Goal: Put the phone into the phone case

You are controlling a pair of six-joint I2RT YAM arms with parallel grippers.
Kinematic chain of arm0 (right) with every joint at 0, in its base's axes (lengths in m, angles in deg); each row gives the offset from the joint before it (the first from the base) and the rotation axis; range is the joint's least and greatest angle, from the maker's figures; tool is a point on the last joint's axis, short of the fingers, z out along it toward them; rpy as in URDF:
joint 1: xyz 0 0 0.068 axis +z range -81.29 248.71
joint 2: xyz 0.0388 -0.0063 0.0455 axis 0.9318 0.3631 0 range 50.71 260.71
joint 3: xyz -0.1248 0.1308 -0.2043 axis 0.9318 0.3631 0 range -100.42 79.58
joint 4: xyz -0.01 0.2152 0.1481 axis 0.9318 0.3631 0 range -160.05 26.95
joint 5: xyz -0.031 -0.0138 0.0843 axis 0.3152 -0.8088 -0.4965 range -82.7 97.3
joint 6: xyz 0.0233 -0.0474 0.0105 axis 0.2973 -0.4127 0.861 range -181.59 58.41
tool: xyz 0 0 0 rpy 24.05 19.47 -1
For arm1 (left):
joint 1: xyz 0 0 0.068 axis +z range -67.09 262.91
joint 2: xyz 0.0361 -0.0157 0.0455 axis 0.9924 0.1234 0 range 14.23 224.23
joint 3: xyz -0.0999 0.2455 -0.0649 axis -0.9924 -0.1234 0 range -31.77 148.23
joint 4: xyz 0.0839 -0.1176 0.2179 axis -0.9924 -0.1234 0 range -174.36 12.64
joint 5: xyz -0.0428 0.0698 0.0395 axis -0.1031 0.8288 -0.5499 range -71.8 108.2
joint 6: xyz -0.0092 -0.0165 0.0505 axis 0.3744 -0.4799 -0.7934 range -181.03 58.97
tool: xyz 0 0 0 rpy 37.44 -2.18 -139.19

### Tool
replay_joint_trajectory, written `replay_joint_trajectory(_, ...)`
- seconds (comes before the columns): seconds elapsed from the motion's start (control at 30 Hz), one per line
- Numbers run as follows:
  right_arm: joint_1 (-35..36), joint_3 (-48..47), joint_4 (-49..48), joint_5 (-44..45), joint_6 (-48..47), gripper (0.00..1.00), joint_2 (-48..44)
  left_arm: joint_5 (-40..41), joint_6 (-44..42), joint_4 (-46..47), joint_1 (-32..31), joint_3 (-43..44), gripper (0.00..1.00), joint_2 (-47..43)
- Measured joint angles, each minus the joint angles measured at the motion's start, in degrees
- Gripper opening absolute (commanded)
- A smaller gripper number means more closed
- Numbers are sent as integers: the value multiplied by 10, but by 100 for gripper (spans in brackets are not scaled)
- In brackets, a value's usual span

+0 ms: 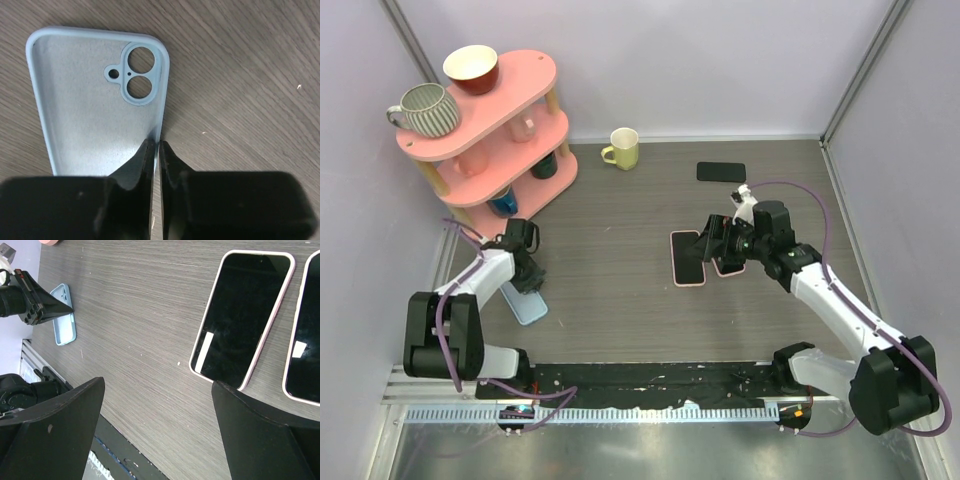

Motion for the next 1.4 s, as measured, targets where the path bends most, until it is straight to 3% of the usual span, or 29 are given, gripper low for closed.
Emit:
replay_joint_trajectory(0.07, 0, 1, 8, 2, -5, 100, -5, -4, -4, 6, 0, -9, 0, -10)
replay_joint_trajectory(0.2, 0, 1, 17, 8, -12, 100, -29, -17, -15, 14, -35, -22, 0, -40)
replay_joint_trajectory(0.57, 0, 3, 28, 109, -4, 100, -62, 8, 47, 14, -315, 67, 0, -30)
replay_joint_trajectory(0.77, -1, 10, 52, 204, 16, 100, -64, 15, 108, 15, -472, 102, 0, 62)
replay_joint_trajectory(1.07, -2, 15, 54, 262, 30, 98, -119, 24, 135, 36, -529, 196, 1, 146)
replay_joint_trajectory(1.27, -2, 15, 54, 302, 38, 98, -102, 12, 137, 45, -528, 208, 23, 182)
replay_joint_trajectory(1.37, -2, 9, 56, 318, 37, 98, -77, 2, 137, 50, -528, 208, 40, 183)
replay_joint_trajectory(1.4, -2, 3, 58, 323, 36, 98, -68, -5, 136, 53, -527, 208, 53, 183)
